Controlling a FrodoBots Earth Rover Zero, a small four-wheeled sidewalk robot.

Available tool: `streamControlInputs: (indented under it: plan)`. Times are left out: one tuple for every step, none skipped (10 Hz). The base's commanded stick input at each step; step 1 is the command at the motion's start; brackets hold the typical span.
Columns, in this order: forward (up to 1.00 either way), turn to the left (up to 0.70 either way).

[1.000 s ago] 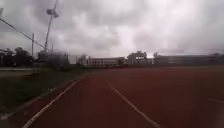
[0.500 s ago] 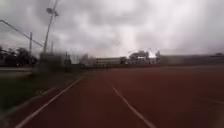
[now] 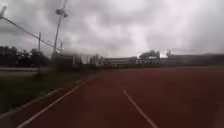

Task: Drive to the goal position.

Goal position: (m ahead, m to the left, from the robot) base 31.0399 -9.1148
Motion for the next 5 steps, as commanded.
streamControlInputs:
  plan:
    - [0.70,0.00]
    - [0.70,0.00]
    - [0.70,0.00]
    - [0.70,0.00]
    - [0.70,0.00]
